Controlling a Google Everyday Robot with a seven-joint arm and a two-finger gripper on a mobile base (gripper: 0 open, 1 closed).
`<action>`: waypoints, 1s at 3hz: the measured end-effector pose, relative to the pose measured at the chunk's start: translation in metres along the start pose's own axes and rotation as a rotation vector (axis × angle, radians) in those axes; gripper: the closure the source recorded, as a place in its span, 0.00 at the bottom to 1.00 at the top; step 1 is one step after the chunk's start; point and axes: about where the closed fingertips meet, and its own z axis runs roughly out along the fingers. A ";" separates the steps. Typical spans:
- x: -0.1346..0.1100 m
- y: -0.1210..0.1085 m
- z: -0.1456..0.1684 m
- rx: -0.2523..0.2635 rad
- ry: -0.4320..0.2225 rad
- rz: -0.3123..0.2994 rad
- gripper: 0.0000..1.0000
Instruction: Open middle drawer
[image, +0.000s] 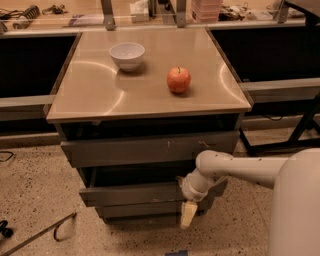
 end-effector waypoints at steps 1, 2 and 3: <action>-0.005 0.022 -0.005 -0.087 0.010 0.021 0.00; -0.009 0.040 -0.012 -0.166 0.027 0.035 0.00; -0.011 0.058 -0.016 -0.249 0.046 0.047 0.00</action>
Offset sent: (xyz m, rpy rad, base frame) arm -0.0592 -0.0019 0.0317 -0.0587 0.2541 0.0694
